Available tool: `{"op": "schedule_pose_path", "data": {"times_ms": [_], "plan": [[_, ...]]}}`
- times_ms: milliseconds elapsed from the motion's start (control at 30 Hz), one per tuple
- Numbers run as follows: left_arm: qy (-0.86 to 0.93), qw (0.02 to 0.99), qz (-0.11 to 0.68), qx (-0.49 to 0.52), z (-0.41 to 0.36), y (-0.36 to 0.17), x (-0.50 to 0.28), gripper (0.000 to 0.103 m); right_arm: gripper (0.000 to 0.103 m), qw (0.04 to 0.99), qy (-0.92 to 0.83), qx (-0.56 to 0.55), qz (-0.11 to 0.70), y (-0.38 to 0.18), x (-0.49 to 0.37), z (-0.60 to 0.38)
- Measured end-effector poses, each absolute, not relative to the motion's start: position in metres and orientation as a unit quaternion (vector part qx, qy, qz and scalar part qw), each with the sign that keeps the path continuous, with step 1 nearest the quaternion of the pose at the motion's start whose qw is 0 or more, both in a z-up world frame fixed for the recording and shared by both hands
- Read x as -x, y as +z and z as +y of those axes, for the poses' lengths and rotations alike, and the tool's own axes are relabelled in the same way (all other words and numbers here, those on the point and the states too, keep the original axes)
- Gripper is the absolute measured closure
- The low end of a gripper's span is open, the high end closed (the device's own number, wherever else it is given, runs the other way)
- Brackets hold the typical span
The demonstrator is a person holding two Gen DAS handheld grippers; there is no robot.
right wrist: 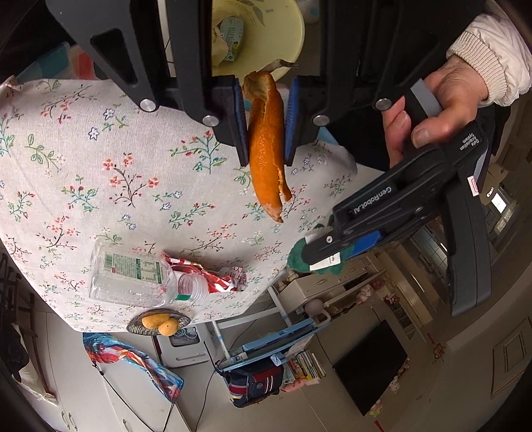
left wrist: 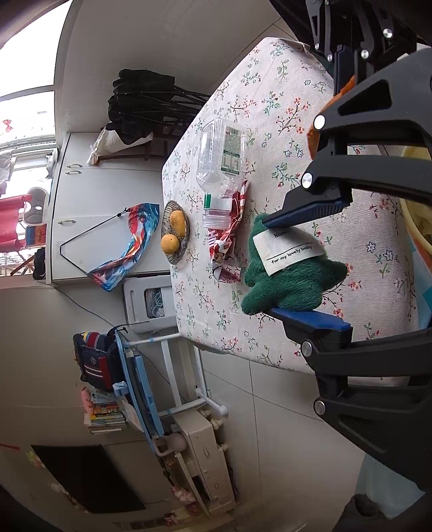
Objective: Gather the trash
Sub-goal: 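Carry the orange peel to the yellow basin and open the right gripper, then lower the green toy over the yellow basin and open the left gripper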
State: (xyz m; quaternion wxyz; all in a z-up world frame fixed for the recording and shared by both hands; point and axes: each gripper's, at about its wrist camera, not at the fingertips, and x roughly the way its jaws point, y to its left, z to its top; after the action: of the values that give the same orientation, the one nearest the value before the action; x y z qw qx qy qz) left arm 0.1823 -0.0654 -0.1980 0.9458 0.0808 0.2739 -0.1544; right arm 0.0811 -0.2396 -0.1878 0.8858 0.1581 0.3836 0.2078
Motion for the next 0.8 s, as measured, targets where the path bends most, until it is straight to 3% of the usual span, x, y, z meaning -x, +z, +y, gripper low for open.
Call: {"op": "schedule_pose_path", "data": {"times_ms": [367,467,533,800], "plan": [[-0.155,0.946,0.274,-0.079,-0.065,-0.196,-0.178,0.059,0.079,0.855,0.251,-0.117,0.438,-0.204,-0.052,-0.204],[-0.155,0.946,0.273,-0.079,-0.065,-0.197,-0.176,0.058,0.076,0.847,0.262,-0.098,0.452,-0.208,-0.044,-0.194],[-0.156,0.946,0.274,-0.079,-0.064,-0.197,-0.174,0.058,0.064,0.846,0.263,-0.086,0.455,-0.209,-0.040,-0.189],[-0.156,0.946,0.274,-0.078,-0.064,-0.199,-0.166,0.059,0.059,0.856,0.251,-0.092,0.442,-0.204,-0.031,-0.196]]}}
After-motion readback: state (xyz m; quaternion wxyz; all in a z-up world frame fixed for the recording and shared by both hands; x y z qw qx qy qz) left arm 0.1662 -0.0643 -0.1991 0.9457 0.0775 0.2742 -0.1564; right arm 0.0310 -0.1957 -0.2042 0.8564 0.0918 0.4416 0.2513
